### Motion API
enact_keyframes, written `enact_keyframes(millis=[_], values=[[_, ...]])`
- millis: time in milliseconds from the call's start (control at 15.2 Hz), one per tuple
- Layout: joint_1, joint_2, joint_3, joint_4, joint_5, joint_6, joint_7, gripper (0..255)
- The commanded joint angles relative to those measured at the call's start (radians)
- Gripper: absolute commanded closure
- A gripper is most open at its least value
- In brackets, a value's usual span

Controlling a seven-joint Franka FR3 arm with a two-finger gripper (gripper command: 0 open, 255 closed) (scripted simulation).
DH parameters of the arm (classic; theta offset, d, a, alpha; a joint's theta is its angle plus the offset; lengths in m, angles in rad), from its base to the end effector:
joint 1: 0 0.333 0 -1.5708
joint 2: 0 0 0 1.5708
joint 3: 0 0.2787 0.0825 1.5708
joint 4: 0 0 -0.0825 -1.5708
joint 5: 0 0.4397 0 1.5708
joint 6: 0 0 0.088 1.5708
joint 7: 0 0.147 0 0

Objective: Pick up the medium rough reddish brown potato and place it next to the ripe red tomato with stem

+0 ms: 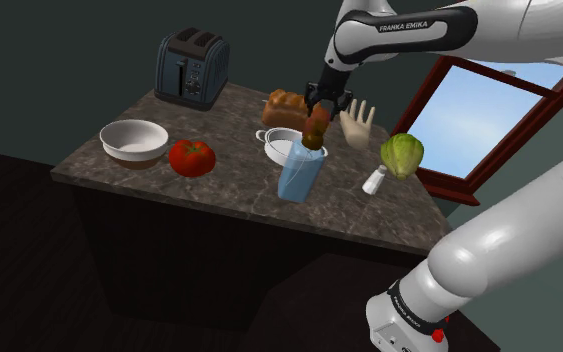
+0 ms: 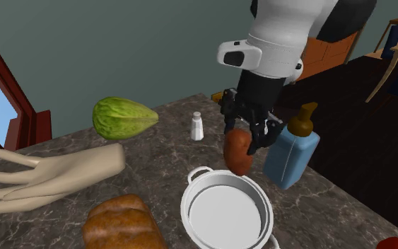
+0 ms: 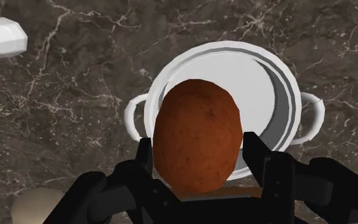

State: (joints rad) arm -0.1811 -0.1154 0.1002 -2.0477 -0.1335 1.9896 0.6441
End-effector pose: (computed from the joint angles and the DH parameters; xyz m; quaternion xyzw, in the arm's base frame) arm 0.5840 -0.0601 0.3999 0.9412 -0.3300 0.0458 0.0570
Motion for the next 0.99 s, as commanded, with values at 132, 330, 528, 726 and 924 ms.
enact_keyframes(millis=[132, 330, 528, 726, 924], values=[[0.038, 0.077, 0.049, 0.091, -0.009, -0.027, 0.089, 255], [0.068, 0.148, 0.081, 0.178, -0.023, -0.053, 0.154, 255], [0.102, 0.227, 0.109, 0.279, -0.042, -0.085, 0.216, 255], [0.141, 0.315, 0.131, 0.394, -0.065, -0.125, 0.275, 255], [0.186, 0.412, 0.148, 0.528, -0.09, -0.173, 0.328, 255]])
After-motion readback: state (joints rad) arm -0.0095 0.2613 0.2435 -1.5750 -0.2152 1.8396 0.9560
